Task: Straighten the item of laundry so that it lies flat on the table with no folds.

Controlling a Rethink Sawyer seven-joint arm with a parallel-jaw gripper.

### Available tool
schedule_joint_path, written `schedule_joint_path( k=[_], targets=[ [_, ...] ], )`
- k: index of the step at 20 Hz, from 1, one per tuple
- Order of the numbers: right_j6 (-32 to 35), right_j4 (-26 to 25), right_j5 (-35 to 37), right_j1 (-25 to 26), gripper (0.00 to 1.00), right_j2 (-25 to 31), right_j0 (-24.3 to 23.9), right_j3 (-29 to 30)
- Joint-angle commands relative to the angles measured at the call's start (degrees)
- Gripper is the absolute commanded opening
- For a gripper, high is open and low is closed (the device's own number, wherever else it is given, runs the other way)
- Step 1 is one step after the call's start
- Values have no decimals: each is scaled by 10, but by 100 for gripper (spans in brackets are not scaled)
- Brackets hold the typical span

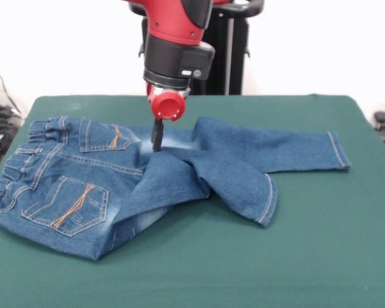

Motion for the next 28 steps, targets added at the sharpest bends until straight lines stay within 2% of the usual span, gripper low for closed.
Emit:
schedule_joint_path(
  k=[1, 10, 18, 28],
  targets=[
    [-1, -12, -19, 16, 100, 57, 11, 31],
    [7, 2, -8, 15, 100, 59, 18, 23],
    [63, 93, 52, 21, 100, 35, 98, -37],
    [62, 177, 114, 34, 100, -6, 151, -93]
  ],
)
